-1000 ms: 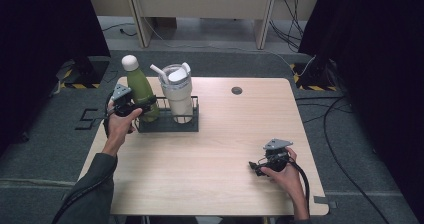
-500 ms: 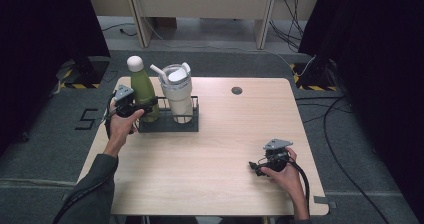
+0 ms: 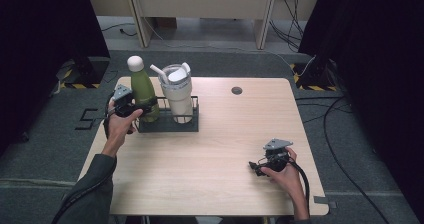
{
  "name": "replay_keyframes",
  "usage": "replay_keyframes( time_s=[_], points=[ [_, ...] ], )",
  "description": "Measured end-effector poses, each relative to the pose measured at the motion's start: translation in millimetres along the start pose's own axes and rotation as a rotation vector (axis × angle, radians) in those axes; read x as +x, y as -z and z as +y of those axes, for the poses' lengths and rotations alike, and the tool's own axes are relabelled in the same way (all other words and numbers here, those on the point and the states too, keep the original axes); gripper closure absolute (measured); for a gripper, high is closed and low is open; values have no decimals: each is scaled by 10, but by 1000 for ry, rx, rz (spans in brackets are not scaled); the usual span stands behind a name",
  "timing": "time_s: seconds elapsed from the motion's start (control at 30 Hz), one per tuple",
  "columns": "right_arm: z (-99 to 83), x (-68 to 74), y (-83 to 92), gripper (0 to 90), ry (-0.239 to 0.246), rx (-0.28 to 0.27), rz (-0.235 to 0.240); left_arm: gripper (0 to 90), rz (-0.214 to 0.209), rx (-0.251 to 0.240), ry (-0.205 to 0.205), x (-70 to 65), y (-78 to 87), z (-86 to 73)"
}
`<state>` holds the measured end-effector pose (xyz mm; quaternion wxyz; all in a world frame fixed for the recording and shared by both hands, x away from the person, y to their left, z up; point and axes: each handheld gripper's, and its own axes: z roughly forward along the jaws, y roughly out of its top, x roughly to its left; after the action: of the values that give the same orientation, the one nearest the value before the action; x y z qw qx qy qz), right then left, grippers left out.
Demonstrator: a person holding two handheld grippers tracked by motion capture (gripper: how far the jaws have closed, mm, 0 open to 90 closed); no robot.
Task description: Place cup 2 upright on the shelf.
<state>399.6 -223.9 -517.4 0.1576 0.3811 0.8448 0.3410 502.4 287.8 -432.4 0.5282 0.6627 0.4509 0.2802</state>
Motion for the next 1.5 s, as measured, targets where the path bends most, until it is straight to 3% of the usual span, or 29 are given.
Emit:
replay_keyframes(
  time_s=[0.5, 1.0, 1.5],
  points=[
    [1, 2, 0, 4, -4, 0, 1, 148, -26, -3, 25, -3, 123, 81],
    [1, 2, -1, 4, -3, 0, 1, 147, -24, -2, 9, -23, 293, 91],
    [1, 4, 0, 4, -5, 1, 0, 147, -39, -15, 43, -58, 539, 53]
  ],
)
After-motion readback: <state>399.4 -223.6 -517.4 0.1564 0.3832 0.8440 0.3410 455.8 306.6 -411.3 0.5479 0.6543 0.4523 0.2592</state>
